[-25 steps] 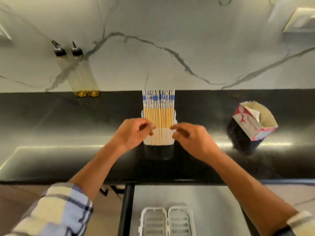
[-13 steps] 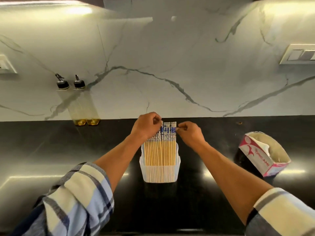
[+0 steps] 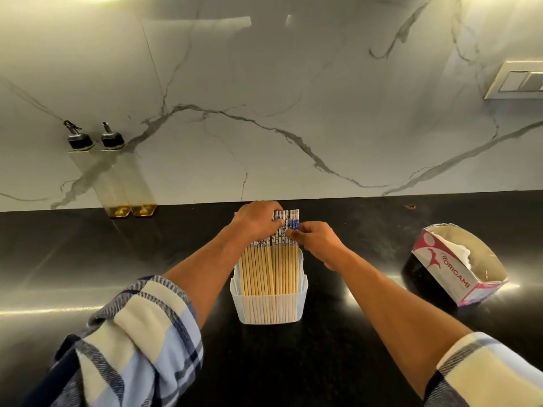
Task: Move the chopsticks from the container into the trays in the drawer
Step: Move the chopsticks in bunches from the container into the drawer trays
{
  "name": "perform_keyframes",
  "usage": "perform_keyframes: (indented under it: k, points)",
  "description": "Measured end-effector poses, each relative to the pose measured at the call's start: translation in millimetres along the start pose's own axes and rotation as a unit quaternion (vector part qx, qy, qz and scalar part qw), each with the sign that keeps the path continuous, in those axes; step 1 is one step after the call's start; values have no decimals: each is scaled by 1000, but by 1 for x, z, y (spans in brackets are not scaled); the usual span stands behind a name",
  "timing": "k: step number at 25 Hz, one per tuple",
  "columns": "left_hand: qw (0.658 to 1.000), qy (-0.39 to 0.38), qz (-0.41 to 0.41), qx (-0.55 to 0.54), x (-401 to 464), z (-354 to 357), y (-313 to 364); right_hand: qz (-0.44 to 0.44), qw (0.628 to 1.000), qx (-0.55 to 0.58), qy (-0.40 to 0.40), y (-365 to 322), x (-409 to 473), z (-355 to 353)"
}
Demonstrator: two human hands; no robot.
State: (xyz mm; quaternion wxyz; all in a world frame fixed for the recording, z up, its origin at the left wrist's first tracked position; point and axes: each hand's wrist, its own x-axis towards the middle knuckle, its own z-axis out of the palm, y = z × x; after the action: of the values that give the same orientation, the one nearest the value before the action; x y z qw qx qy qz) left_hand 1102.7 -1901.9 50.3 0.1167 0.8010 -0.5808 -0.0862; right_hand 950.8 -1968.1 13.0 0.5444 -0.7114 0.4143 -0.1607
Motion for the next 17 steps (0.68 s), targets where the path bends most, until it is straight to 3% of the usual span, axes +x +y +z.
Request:
perform_keyframes:
  k: [14,17]
  points:
    - [999,35,29,-13,-10,-2,-7,7,997,72,-5,-4,1,-1]
    - [994,69,47,-76,-20,-7,-5,-9,997,75,1,-13,-3,-13]
